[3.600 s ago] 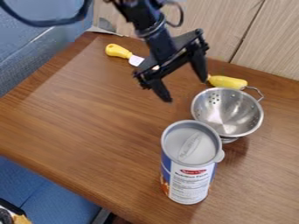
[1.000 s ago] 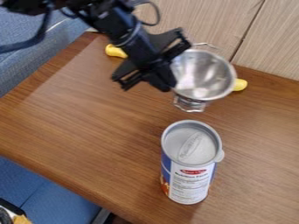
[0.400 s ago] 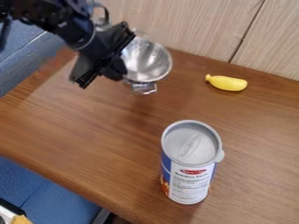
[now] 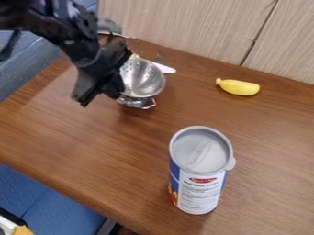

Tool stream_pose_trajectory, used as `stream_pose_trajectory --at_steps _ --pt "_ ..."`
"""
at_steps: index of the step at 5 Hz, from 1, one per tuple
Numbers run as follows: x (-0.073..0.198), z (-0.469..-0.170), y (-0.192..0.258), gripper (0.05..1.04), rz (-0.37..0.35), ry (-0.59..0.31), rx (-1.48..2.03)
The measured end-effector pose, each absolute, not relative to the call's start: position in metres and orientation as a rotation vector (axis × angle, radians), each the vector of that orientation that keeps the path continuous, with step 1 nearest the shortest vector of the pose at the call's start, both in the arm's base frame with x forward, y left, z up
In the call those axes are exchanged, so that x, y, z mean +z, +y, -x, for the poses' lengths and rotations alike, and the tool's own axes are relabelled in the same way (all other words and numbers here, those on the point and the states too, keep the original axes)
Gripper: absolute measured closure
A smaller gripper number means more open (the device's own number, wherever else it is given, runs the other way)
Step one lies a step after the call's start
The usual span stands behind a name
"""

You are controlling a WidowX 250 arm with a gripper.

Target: Move the silver pot to the upper left side of the table

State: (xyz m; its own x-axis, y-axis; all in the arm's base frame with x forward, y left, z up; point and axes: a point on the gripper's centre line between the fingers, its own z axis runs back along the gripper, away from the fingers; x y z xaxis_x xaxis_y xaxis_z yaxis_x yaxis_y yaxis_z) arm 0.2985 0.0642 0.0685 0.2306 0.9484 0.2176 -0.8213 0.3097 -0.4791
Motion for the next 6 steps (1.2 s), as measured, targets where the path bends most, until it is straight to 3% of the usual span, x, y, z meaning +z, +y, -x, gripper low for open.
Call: stream_pose_trajectory --at_steps 1,2,4,5,6 --pt "0.066 -0.298 0.065 0.993 0.276 -0.512 1.266" --pt "0.062 -0.297 0.065 0.837 0.252 -0.473 1.277" --pt "0.061 -0.296 0.062 0.254 0.244 -0.464 1.272" --pt "0.063 -0.296 0.059 0.066 0.217 -0.457 1.250" --pt "0.080 -0.296 0.057 0.072 0.164 -0.476 1.253"
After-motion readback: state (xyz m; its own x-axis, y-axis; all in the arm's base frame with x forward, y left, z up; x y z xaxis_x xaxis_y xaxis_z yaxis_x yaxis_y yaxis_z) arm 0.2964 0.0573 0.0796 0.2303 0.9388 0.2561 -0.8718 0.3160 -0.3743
